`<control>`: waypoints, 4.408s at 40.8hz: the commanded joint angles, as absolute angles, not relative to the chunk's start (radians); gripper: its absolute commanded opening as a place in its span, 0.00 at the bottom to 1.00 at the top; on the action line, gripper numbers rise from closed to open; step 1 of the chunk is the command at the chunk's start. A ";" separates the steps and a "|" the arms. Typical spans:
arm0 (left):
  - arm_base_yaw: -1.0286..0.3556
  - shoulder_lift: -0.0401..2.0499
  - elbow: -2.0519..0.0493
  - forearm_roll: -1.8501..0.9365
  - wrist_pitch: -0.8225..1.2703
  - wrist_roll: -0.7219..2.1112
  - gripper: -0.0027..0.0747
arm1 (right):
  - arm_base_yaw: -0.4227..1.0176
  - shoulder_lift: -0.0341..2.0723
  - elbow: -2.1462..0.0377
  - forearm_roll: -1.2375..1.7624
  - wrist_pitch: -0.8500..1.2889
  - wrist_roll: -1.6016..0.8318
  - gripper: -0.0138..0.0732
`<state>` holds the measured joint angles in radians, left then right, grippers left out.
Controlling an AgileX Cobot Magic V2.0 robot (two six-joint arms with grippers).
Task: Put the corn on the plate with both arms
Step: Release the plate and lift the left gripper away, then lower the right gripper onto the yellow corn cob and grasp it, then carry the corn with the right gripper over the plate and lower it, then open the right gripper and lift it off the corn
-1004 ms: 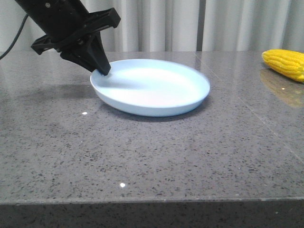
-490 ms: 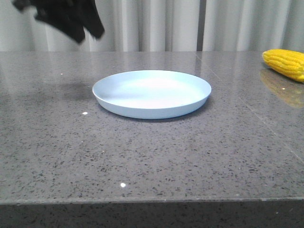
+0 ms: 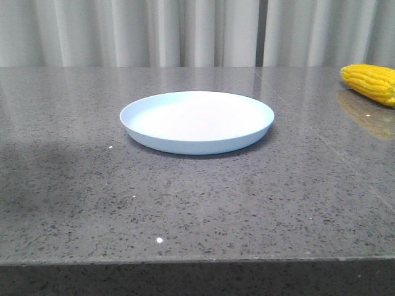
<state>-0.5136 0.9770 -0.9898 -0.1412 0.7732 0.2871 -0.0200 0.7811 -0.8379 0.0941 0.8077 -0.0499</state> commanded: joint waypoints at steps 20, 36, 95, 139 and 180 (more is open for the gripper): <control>-0.521 0.838 -0.928 -0.148 0.702 0.280 0.44 | -0.085 1.277 -1.246 0.144 0.820 -0.060 0.90; -0.521 0.862 -0.928 -0.148 0.697 0.280 0.44 | -0.093 1.670 -1.571 0.115 0.859 -0.060 0.90; -0.521 0.862 -0.928 -0.148 0.697 0.280 0.44 | 0.275 1.476 -1.727 0.124 1.005 -0.059 0.41; -0.521 0.862 -0.928 -0.148 0.697 0.280 0.44 | 0.560 1.688 -1.308 0.151 0.446 0.286 0.69; -0.521 0.862 -0.928 -0.148 0.697 0.280 0.44 | 0.560 0.909 -1.177 -0.184 0.954 0.222 0.83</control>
